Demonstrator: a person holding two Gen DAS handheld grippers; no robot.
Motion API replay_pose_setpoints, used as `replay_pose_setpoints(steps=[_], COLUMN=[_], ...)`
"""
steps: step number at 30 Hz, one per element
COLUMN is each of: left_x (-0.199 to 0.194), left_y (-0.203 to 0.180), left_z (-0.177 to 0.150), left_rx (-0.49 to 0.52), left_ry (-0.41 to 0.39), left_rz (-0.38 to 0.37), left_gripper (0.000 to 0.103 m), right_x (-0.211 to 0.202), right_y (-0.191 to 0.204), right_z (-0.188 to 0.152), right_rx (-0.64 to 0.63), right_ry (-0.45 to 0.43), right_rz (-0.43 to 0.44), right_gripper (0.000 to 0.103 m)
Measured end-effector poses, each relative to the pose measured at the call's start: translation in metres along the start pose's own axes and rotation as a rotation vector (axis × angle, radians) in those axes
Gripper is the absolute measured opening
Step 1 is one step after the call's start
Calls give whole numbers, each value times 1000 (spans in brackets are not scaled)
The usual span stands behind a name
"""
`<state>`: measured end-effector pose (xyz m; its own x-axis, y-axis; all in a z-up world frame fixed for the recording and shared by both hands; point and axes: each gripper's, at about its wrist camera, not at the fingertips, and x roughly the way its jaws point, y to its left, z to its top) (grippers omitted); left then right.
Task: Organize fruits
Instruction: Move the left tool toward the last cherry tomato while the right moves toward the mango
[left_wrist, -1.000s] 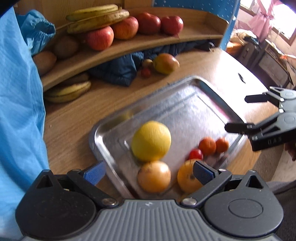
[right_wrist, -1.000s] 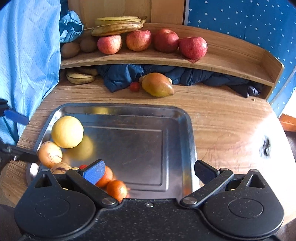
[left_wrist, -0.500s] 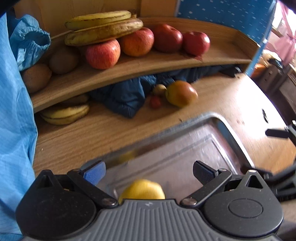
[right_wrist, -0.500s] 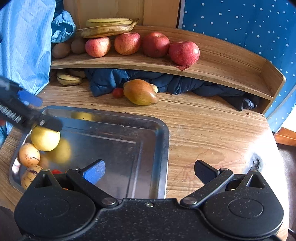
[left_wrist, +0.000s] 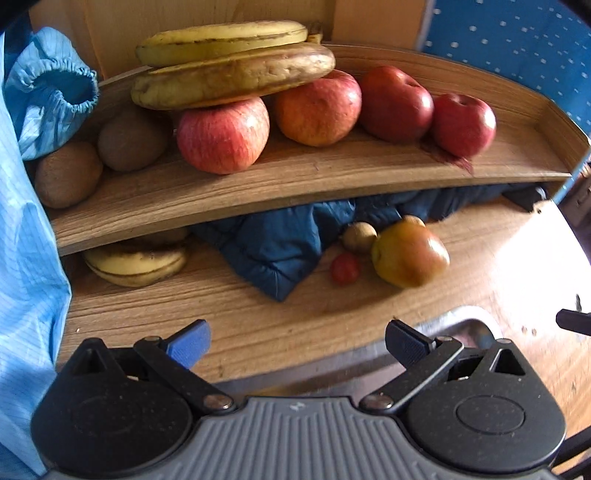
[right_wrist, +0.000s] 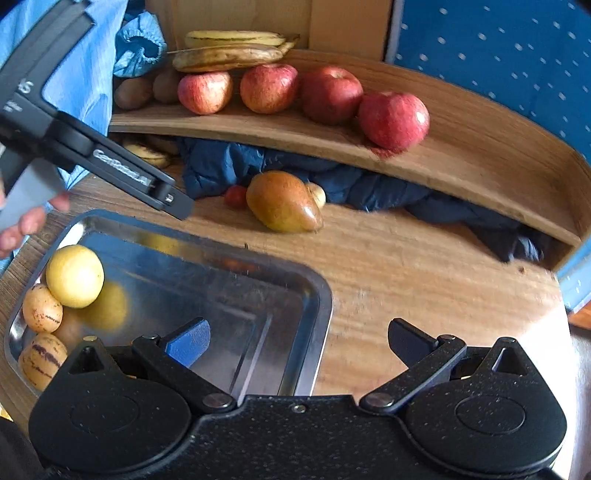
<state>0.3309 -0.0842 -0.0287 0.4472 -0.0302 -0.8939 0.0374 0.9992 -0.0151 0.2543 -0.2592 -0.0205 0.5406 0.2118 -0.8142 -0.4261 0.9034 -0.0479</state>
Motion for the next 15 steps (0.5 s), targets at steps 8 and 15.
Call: replay_pose_setpoints(steps=[8,15], left_x=[21,37], left_y=[1,14], left_z=[10,13], left_rx=[-77,-217], left_ry=[16,38], left_rz=[23,3], left_gripper=[102,102], right_x=[25,45], right_y=[-11,3], right_z=[33,49], right_rx=[-64,-208], right_ry=[-25,-55], right_rz=[34,19], right_gripper=[102,102])
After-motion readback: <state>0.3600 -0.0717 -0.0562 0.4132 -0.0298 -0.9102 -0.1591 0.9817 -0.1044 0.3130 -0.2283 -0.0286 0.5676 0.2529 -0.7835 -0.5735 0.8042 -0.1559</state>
